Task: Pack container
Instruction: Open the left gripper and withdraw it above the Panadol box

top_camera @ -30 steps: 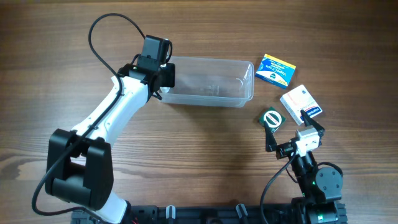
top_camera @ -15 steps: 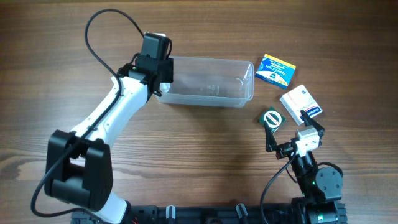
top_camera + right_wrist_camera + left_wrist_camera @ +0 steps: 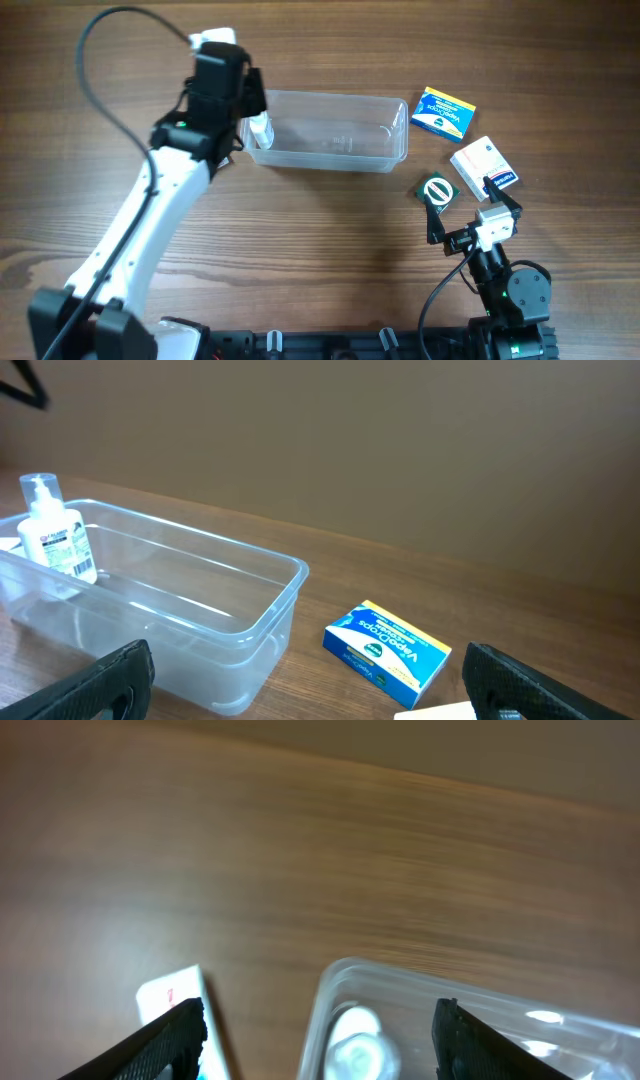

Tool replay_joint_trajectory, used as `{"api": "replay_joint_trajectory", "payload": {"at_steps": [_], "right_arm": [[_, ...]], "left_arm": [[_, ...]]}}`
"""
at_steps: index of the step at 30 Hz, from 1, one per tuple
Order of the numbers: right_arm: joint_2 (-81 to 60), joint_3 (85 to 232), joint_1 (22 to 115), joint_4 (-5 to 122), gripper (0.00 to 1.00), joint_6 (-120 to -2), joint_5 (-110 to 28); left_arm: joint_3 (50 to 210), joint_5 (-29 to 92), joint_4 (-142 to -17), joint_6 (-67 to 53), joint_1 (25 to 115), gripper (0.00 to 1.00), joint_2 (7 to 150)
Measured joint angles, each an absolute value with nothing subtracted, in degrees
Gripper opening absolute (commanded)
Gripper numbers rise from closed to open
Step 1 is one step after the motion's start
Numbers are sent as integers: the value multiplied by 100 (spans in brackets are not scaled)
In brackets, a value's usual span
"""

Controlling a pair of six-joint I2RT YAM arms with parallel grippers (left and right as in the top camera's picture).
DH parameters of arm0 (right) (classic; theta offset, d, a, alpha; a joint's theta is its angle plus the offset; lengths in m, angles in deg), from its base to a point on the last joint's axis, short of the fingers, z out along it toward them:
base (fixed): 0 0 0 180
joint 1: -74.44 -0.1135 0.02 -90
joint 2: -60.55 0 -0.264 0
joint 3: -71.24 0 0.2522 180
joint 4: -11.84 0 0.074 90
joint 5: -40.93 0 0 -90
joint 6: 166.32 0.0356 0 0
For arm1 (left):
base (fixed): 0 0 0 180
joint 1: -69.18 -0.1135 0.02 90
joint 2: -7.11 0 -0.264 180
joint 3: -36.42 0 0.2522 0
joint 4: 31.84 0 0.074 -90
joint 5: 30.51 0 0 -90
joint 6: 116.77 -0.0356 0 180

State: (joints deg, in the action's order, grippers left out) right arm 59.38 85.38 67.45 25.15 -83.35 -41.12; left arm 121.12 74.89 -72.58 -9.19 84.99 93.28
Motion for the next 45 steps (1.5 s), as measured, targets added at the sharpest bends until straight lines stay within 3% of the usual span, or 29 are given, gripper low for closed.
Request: {"api": "replay_joint_trajectory", "payload": {"at_steps": [4,10,14,16,45], "right_arm": [[5938,8538,6745,2517,100,-8335,-4110],[5938,8538,6745,2515,100,-8335,-4112],[5938,8538,6745,2515,100,-8335,-4112],[5938,8538,6745,2515,100,-8335,-4112],[5938,8538,6745,2515,100,-8335,-4112]], "left_arm": [[12162,7349,-8303,353,7494,77,9142],[12164,6475,-8803,922,6294,77,9378],[12164,6162,-8801,1002,6232,82,9782],[12164,6103,-8751,1009,6237,100,10054],[12164,6562,-8707,1064,5940,100,10355]]}}
